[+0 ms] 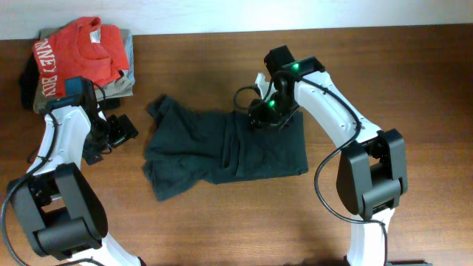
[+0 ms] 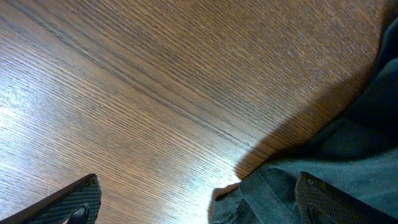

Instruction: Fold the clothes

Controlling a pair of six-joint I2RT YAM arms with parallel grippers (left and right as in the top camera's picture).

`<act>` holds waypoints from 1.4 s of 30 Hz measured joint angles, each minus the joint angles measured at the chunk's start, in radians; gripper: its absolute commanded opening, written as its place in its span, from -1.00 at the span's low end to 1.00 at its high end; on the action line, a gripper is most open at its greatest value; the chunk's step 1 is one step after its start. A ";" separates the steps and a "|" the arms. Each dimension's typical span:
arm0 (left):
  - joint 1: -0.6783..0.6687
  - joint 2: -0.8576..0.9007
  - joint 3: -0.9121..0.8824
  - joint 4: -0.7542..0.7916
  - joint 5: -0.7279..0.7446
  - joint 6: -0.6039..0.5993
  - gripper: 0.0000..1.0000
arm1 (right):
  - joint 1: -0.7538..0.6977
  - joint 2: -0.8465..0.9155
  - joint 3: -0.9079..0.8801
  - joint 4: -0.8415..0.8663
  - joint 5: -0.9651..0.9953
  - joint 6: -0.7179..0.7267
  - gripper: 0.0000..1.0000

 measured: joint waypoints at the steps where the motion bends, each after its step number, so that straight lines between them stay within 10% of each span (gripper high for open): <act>1: 0.000 0.000 0.000 0.000 0.000 0.000 0.98 | 0.005 0.000 -0.037 0.030 0.004 0.016 -0.56; 12: 0.000 0.000 0.000 0.000 0.003 0.000 0.98 | 0.251 0.022 -0.267 0.257 -0.050 0.156 -0.92; 14: 0.000 0.000 0.000 0.001 0.003 0.000 0.98 | 0.238 0.019 -0.191 0.123 0.007 0.155 -0.32; 15: 0.000 0.000 0.000 0.000 0.003 0.000 0.99 | 0.210 0.010 -0.103 0.014 0.074 0.149 0.64; 16: 0.000 0.000 0.000 -0.002 0.003 0.000 0.98 | 0.187 0.005 -0.042 -0.040 0.112 0.138 0.99; 25: -0.001 0.080 0.000 0.098 0.350 0.299 0.98 | -0.383 -0.043 0.223 -0.280 0.320 -0.003 0.97; 33: -0.010 0.200 0.021 0.094 0.571 0.436 0.98 | -0.551 -0.043 0.223 -0.295 0.243 -0.044 0.97; 35: -0.045 0.217 0.032 0.095 0.616 0.446 0.78 | -0.546 -0.043 0.223 -0.294 0.233 -0.051 0.97; 41: -0.134 0.257 0.030 0.161 0.639 0.454 -0.96 | -0.533 -0.043 0.223 -0.295 0.229 -0.058 0.98; 42: -0.144 0.272 0.026 0.173 0.629 0.454 -0.98 | -0.533 -0.043 0.223 -0.299 0.229 -0.058 0.97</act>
